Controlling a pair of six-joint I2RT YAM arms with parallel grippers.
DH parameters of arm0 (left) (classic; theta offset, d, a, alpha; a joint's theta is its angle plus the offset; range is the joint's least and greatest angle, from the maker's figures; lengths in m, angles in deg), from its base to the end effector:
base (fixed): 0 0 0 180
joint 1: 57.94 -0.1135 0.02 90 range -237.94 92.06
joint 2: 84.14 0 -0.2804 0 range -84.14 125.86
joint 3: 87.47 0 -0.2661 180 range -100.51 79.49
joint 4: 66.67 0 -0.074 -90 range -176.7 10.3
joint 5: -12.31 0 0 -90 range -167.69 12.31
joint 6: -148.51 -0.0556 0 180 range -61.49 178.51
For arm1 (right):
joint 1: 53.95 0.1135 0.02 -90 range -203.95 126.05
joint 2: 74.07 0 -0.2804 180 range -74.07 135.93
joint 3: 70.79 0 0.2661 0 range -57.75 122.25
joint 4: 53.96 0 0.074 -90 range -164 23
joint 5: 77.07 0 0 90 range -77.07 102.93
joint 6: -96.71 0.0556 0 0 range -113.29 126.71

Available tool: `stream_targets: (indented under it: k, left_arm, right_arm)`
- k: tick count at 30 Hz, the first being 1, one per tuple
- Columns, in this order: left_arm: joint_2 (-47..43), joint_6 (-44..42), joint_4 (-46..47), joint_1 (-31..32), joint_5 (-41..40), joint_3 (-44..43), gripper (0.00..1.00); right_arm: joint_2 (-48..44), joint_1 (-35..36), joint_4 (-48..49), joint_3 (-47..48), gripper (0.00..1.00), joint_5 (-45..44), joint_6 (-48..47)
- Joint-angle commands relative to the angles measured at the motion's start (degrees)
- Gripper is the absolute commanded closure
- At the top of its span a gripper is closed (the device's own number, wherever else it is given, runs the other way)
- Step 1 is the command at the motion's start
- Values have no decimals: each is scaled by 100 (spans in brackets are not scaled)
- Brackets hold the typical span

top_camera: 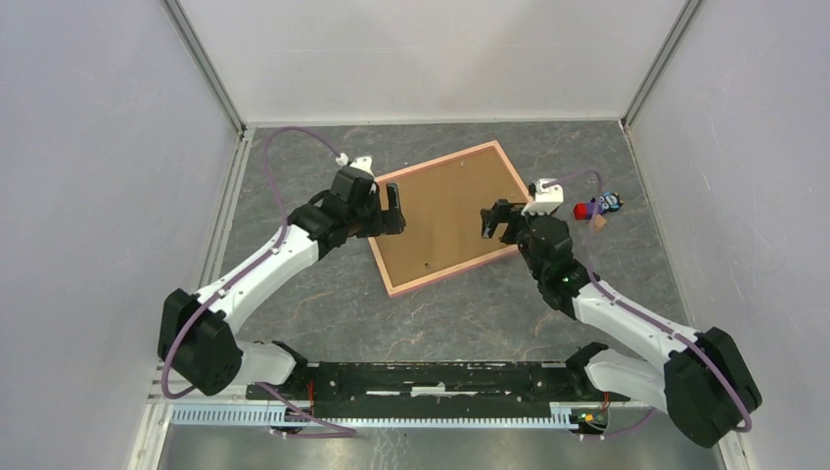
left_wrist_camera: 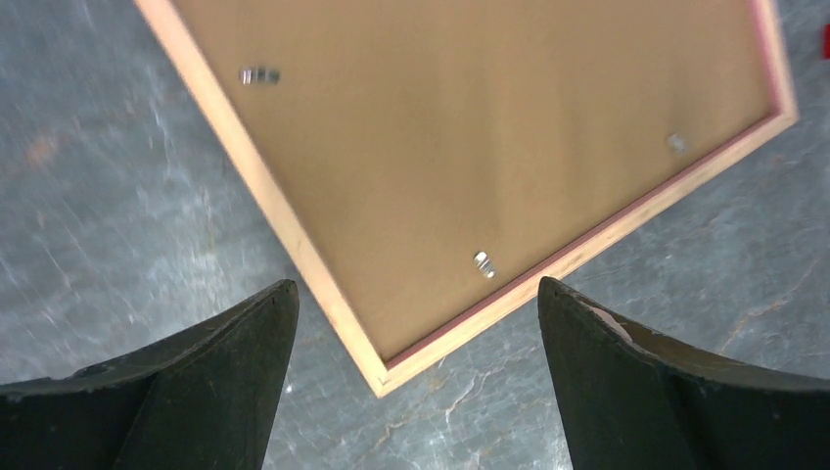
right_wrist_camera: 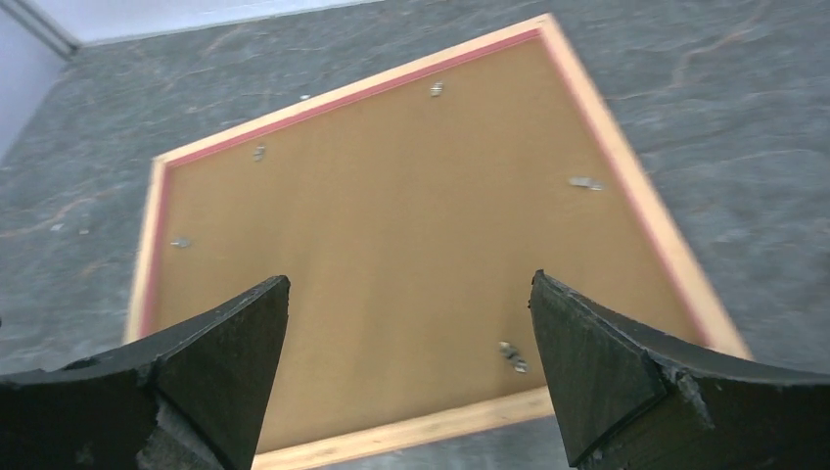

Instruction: Put the photo into the frame

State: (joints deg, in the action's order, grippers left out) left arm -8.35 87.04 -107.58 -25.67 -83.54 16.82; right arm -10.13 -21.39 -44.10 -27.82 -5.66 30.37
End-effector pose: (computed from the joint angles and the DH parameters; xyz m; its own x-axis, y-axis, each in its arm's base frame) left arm 0.2693 -0.1633 0.3001 -0.7099 -0.1137 -0.6951 0.1446 0.9423 -0.3018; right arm 0.2368 0.1302 0.2457 -0.2477 0.2932 -0.9234 -0.1606 0.9275 0.3375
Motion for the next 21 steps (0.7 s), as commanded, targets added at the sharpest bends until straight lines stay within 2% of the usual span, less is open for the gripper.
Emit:
stream_targets:
  k: [1, 4, 12, 14, 18, 21]
  left_arm:
    - [161, 1141, 21, -71, -2, 633, 5]
    - [413, 1375, 187, -113, 29, 913, 9]
    - [1534, 1363, 11, -203, 143, 762, 27]
    - [1684, 1280, 12, -201, 126, 712, 34]
    - [2041, 897, -379, -204, -56, 434, 56]
    - [2165, 506, -749, -204, -149, 359, 68]
  right_arm:
    - [-458, -322, 214, -480, 2, -175, -842]
    - [-454, -651, 606, -743, 2, 257, -947]
    - [-95, -1356, 934, -945, 2, 983, -814]
    - [-59, -1401, 936, -943, 2, 1028, -812]
    - [-61, -1428, 833, -901, 2, 922, -933]
    - [-90, -1449, 725, -878, 2, 659, -1045]
